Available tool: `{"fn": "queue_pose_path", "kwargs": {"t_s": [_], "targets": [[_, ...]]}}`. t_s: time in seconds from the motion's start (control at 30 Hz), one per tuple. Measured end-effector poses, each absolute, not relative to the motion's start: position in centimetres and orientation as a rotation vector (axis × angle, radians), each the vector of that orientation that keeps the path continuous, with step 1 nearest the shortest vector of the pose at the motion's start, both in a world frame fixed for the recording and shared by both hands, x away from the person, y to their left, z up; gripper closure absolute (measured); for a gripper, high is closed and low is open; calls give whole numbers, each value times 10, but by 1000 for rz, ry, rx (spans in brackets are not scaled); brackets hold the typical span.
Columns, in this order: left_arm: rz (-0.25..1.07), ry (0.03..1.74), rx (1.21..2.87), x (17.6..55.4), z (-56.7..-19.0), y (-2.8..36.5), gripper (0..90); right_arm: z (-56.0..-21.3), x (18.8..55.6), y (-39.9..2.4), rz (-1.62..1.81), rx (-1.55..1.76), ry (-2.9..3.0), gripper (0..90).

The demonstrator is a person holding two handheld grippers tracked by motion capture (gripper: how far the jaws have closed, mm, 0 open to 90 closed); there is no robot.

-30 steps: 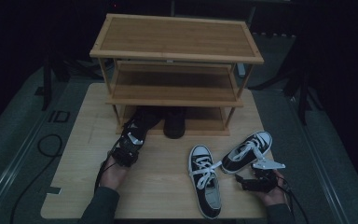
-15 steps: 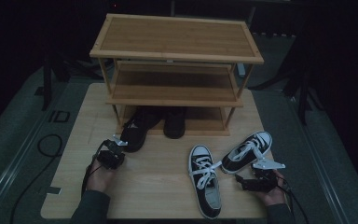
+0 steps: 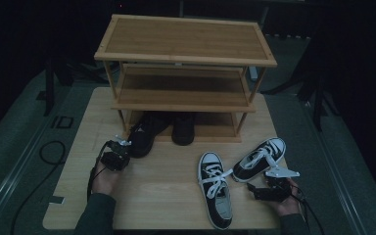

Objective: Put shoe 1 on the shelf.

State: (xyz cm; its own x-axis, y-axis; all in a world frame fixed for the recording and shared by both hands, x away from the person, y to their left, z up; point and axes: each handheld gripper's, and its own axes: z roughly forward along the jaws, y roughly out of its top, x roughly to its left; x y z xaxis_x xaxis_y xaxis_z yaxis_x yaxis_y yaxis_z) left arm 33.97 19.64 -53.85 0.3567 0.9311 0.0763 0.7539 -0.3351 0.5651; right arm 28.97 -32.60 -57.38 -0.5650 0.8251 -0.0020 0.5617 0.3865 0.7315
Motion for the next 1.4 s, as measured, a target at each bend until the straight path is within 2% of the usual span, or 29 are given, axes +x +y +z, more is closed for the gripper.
{"fn": "queue_pose_path", "kwargs": {"t_s": [0.57, 1.1, 1.4], "targets": [[504, 1359, 2249, 362, -540, 143, 895, -574, 290, -326, 992, 1203, 2284, 136], [474, 1336, 2278, 385, -540, 118, 895, -574, 290, -326, 992, 1203, 2284, 136], [471, 1345, 2282, 394, -540, 117, 895, -574, 290, -326, 992, 1203, 2284, 136]]}}
